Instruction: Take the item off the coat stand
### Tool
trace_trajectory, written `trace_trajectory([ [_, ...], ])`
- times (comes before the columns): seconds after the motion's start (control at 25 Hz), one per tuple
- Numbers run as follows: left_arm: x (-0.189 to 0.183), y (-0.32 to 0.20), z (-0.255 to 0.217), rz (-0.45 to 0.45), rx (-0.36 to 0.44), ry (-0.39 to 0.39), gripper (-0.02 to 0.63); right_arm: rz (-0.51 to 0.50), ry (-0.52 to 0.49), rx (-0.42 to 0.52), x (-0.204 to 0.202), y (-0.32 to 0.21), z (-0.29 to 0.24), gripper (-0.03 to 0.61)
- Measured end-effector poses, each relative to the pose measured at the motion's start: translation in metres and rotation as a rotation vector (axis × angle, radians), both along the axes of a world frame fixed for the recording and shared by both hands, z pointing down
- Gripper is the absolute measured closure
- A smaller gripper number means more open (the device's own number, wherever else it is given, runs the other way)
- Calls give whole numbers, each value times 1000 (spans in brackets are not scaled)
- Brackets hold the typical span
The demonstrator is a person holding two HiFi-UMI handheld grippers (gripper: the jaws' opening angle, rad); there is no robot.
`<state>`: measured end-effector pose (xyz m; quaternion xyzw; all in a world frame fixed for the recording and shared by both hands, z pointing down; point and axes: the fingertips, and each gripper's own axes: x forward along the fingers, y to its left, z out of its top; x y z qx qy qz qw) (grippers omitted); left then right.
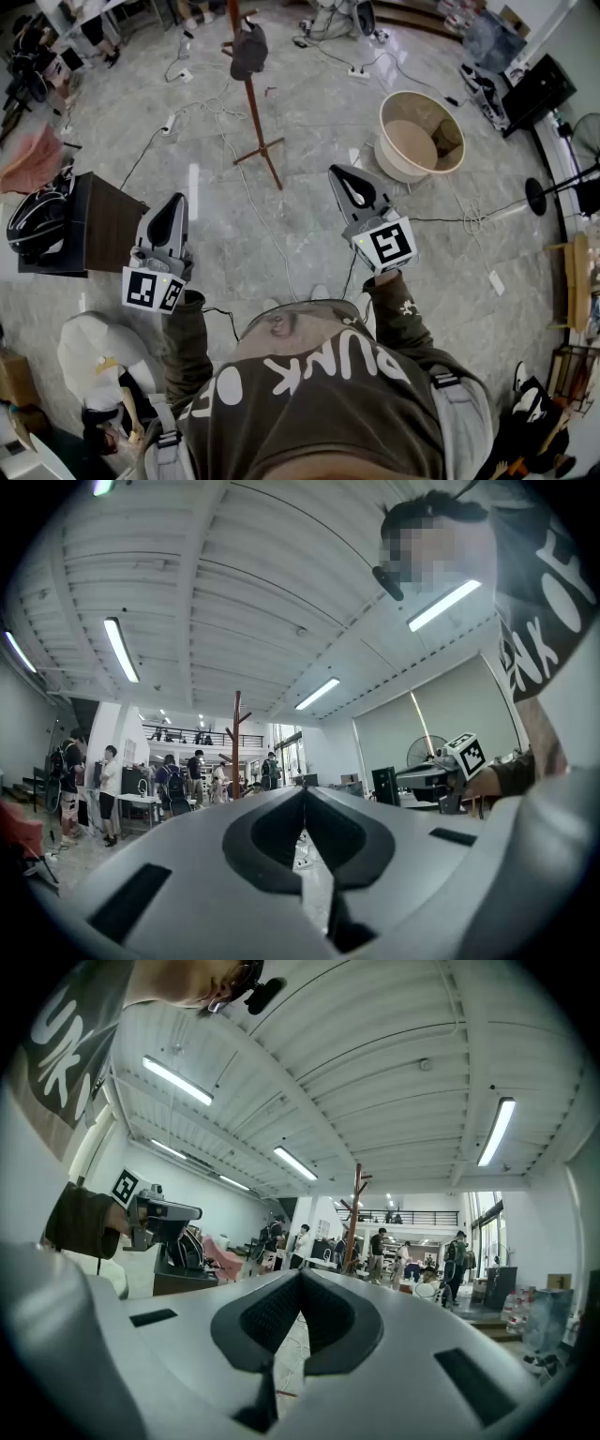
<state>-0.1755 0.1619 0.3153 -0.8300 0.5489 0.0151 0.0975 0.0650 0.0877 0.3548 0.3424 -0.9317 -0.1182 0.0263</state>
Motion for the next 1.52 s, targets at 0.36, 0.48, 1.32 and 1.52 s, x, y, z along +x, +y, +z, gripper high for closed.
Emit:
trace_trajectory([
  [0.36, 1, 0, -3, 0, 1, -3, 607, 2, -10, -1, 1, -1, -1, 569],
  [0.48, 0, -3, -1, -1, 0, -3, 607, 1, -3, -4, 0, -4, 1, 569],
  [1.32, 14, -22, 3, -22, -17, -10, 607, -153, -30, -47, -15, -18, 12, 153],
  [1.52, 23, -30, 3, -30, -24, -17, 607, -155, -44, -51, -4, -27, 12, 153],
])
